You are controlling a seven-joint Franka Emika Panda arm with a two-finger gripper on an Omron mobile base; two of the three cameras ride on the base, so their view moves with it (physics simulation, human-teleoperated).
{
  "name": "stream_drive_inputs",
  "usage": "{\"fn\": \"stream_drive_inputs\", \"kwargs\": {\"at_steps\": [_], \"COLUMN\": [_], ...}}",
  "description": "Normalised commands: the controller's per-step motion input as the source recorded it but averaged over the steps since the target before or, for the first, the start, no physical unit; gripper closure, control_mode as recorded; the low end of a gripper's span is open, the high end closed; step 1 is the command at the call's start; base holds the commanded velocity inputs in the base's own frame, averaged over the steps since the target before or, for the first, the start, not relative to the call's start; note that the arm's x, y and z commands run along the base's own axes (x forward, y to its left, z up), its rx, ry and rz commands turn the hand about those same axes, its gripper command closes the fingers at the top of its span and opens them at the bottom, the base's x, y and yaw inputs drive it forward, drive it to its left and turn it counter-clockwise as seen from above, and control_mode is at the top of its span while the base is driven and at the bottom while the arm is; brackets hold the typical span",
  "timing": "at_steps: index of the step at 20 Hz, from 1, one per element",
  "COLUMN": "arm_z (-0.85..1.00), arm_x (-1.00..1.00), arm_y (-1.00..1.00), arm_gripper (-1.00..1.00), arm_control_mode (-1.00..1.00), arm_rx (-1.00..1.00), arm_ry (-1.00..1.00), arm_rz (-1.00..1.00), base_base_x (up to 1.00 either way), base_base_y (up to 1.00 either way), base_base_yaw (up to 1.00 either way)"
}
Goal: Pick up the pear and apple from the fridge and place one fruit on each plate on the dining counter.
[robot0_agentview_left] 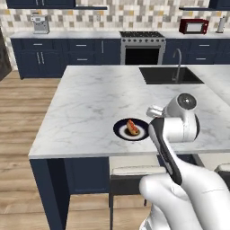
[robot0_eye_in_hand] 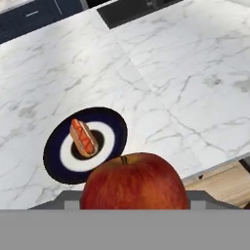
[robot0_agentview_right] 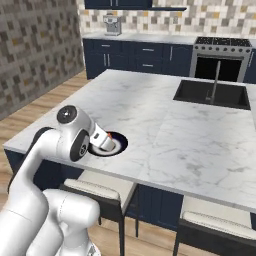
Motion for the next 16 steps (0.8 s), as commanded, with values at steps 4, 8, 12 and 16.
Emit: {"fn": "stream_drive_inputs", "kwargs": {"at_steps": [4,8,12,16], "arm_z": [-0.63,-0.55,-0.45,-0.42], "arm_x": [0.71,0.88,0.89,0.81], "arm_y": [0.08,0.02,0.0,0.0], "arm_gripper": [1.0,1.0,1.0,1.0], "arm_control_mode": [-1.0,-1.0,-1.0,-1.0], "arm_rx": [0.0,0.01,0.02,0.03], "arm_ry": [0.03,0.06,0.11,0.1], "arm_rz": [0.0,-0.01,0.0,0.0], "base_base_x": [0.0,0.0,0.0,0.0], "base_base_y": [0.0,0.0,0.0,0.0], "base_base_yaw": [0.0,0.0,0.0,0.0]}}
